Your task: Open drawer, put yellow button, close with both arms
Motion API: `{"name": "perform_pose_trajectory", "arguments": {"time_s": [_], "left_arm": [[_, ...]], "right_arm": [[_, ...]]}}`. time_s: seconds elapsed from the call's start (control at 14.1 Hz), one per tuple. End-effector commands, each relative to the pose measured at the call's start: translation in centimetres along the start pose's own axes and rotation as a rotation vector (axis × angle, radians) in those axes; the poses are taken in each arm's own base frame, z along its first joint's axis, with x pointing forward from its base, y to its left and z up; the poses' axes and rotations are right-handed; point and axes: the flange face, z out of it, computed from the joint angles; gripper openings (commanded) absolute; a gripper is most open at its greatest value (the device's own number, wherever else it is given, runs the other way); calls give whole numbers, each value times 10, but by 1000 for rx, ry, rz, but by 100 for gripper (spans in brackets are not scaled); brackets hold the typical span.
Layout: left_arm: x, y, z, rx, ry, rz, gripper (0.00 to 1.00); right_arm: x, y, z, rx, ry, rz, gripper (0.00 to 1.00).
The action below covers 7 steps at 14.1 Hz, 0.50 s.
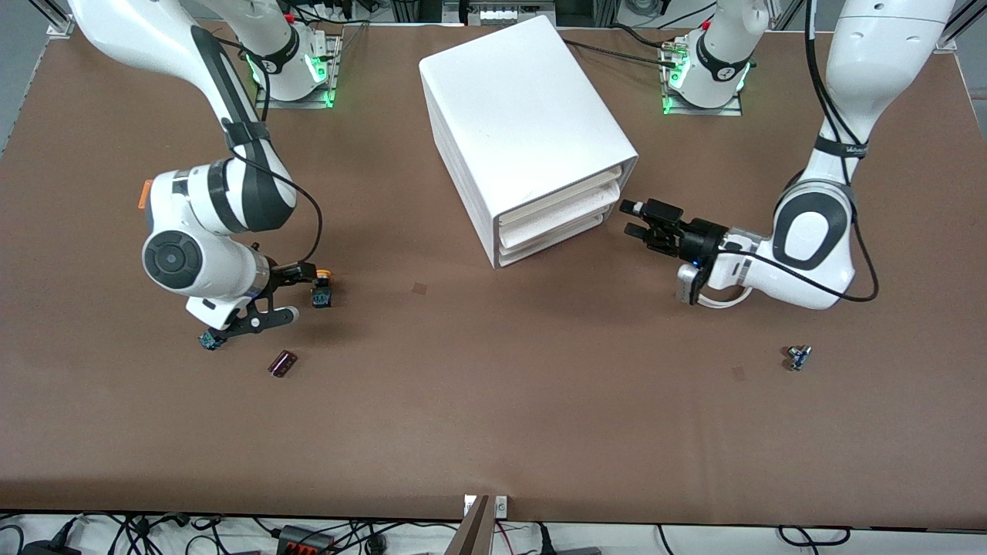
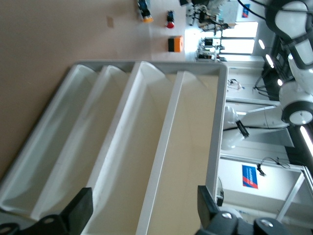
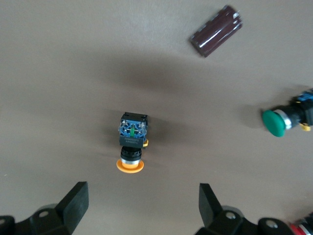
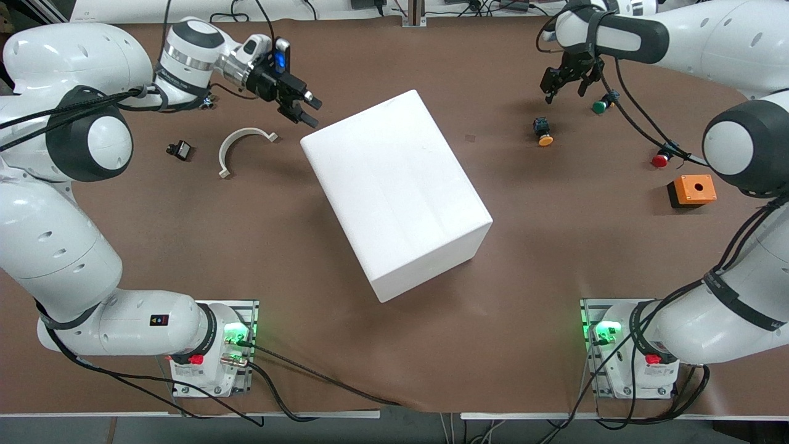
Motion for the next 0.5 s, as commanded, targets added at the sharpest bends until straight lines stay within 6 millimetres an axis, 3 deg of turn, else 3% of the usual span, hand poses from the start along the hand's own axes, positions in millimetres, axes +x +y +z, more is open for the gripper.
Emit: {"name": "perform_pose_trajectory", "arguments": {"time_s": [0.0,0.28,0.35,0.42], "left_arm": [[-17,2,34,-48,-23,40,70],[-30,-12,52,-99,-10,93,65],[-32,-12,56,-107,-12,94,61],[-32,-12,57,-109,-15,114,48]], "right_arm": [[12,-14,40,2,-16,-7,100],[11,-21,73,-1,-45,-18,100],[8,-24,83,-3,-42,-21,100],[7,-24,89,-3,-33,-21,100]]}}
